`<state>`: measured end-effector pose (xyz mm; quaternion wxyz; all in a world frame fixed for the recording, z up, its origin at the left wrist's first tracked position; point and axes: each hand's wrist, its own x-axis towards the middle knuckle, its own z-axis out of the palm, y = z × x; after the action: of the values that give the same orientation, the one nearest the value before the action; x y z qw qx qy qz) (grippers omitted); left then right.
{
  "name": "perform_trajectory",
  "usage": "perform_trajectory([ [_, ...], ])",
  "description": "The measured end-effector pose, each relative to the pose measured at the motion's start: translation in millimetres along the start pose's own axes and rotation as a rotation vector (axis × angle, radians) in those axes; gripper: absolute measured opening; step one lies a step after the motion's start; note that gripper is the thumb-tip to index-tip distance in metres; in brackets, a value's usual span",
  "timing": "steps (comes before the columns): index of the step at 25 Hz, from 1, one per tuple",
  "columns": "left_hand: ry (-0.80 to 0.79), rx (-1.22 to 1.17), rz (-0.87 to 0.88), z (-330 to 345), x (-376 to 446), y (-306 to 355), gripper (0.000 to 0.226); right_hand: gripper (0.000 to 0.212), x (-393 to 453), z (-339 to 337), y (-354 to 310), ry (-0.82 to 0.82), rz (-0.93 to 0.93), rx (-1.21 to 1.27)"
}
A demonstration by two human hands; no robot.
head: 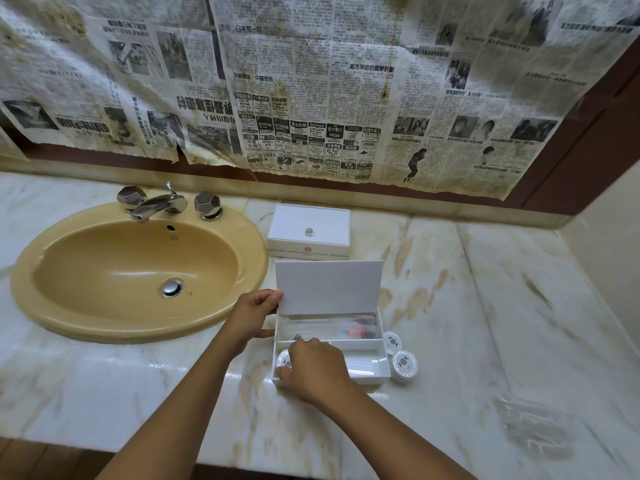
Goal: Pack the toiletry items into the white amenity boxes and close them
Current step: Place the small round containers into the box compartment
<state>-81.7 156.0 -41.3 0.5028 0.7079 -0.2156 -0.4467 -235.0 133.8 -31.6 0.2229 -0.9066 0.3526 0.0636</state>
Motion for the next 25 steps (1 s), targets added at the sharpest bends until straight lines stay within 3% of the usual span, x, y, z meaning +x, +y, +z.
perform_trajectory([
  [9, -0.001, 0.003, 0.001, 0.4, 0.7, -1.0, 0.027, 0.023, 3.8, -37.1, 19.8, 0.128, 0.084, 0.121],
  [15, 0.001, 0.005, -0.003, 0.5, 0.0, 0.0, 0.025, 0.023, 7.2, -71.2, 66.8, 0.296, 0.285, 0.230],
  [19, 0.004, 0.011, 0.001, 0.2, 0.6, -0.4, 0.024, 0.012, 6.7, -75.9, 103.2, 0.386, 0.449, 0.257],
  [21, 0.001, 0.009, 0.000, 0.1, 1.1, -0.5, 0.023, 0.009, 6.8, -71.6, 119.0, 0.384, 0.508, 0.221],
  [25, -0.002, 0.002, -0.002, -0.4, 2.1, -1.4, 0.023, 0.027, 6.9, -54.6, 136.0, 0.232, 0.557, 0.131],
])
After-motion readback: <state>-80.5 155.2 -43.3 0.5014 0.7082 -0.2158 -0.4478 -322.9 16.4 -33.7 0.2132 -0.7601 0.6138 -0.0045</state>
